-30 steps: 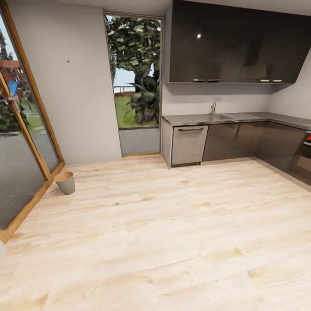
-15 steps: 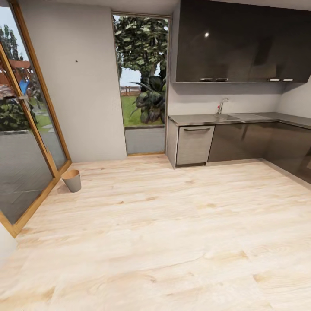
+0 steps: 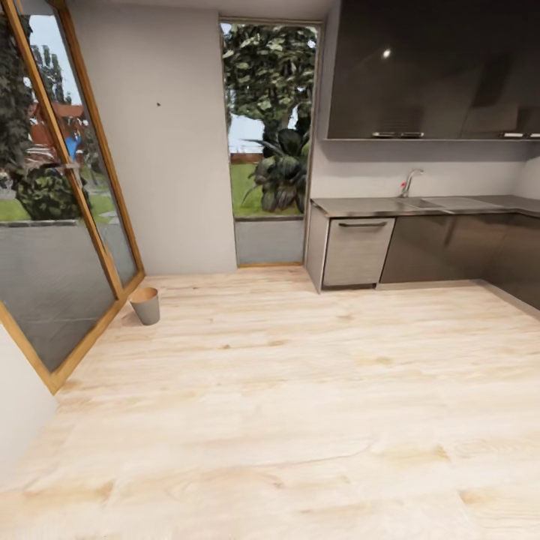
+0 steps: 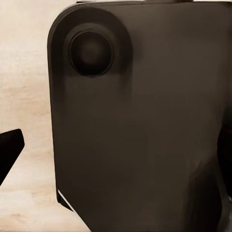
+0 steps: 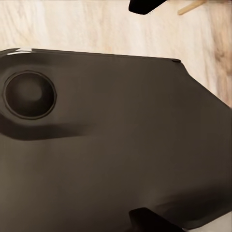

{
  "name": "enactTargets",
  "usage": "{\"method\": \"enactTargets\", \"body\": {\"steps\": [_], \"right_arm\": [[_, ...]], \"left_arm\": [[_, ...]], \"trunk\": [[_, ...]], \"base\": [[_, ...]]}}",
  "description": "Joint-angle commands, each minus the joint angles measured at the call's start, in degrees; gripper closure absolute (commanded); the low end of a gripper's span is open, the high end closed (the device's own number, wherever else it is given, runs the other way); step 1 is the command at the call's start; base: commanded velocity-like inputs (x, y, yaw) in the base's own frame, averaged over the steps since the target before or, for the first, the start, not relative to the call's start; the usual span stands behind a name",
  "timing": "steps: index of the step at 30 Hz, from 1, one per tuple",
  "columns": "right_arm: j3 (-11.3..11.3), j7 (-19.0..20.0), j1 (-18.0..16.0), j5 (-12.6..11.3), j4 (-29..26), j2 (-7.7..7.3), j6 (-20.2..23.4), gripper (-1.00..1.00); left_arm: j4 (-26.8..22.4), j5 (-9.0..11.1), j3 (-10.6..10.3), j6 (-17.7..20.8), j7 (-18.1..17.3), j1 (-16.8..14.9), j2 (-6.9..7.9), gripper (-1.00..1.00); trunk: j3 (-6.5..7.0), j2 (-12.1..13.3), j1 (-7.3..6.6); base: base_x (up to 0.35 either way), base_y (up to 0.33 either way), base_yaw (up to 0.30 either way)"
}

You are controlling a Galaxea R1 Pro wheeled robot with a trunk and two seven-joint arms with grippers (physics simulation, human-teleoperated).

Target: Put the three can of soda from the living room inside the tash can in the kitchen.

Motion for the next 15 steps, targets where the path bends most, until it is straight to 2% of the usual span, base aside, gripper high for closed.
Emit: {"method": "enactTargets", "body": {"steps": [1,5,15], "right_arm": [[0.0,0.0,0.0,0.0,0.0,0.00,0.0,-1.00],[0.0,0.0,0.0,0.0,0.0,0.00,0.0,-1.00],[0.0,0.0,0.0,0.0,0.0,0.00,0.0,-1.00]], "left_arm": [[0.0,0.0,0.0,0.0,0.0,0.0,-0.01,-1.00],[-0.1,0.2,0.1,0.1,0.1,0.0,-0.04,-1.00],[-0.4,0.4,0.0,0.4,0.2,0.0,-0.04,-1.00]], "trunk": [[-0.06,0.0,0.00],[-0.30,0.0,0.00],[-0.90,0.0,0.00]], "base": [[0.000,0.000,0.204],[0.079,0.000,0.201],[0.312,-0.025,0.200]]}}
